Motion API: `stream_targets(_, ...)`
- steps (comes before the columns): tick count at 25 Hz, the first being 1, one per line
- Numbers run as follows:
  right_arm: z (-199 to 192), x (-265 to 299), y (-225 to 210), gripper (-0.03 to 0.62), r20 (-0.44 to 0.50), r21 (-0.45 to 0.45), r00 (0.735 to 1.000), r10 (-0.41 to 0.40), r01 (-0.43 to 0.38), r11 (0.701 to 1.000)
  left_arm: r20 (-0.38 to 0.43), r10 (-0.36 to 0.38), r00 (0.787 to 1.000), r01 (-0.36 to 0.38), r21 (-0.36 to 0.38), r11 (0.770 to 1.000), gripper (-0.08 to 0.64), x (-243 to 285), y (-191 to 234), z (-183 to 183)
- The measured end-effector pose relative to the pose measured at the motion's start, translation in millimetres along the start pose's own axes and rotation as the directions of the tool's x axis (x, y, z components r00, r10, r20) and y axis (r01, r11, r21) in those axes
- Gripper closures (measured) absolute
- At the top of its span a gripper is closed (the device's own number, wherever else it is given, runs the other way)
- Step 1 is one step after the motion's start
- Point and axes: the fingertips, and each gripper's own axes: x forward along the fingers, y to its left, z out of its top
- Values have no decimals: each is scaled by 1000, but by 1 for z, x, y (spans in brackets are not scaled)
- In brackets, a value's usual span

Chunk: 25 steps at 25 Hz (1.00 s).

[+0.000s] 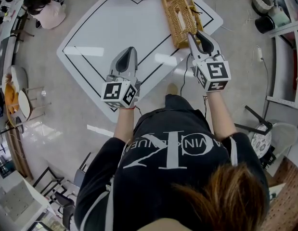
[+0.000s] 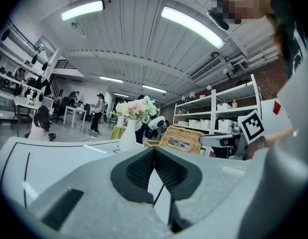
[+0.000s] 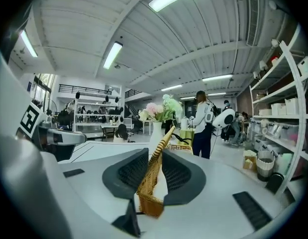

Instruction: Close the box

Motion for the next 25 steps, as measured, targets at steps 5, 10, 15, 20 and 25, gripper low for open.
stream_targets(5,-13,-4,-20,491,-20,92,1000,8,-6,996,-6,-16,1000,16,7,1000,549,10,-8,1)
stream_targets(10,-26,-5,-36,479,-36,182,999,29,-22,983,-14,-27,1000,28,11,1000,549,23,-15,1)
stream_targets(15,-36,-6,-45,474,-26,271,998,53,-44,962,-29,-33,999,33,20,999,549,34,-20,1)
stream_targets(20,-45,-4,-52,472,-20,349,996,82,-70,935,-32,-44,999,45,24,999,549,48,-25,2)
stream_targets(25,-56,-5,-57,469,-6,434,990,144,-127,892,-26,-62,998,63,20,998,549,63,-36,2)
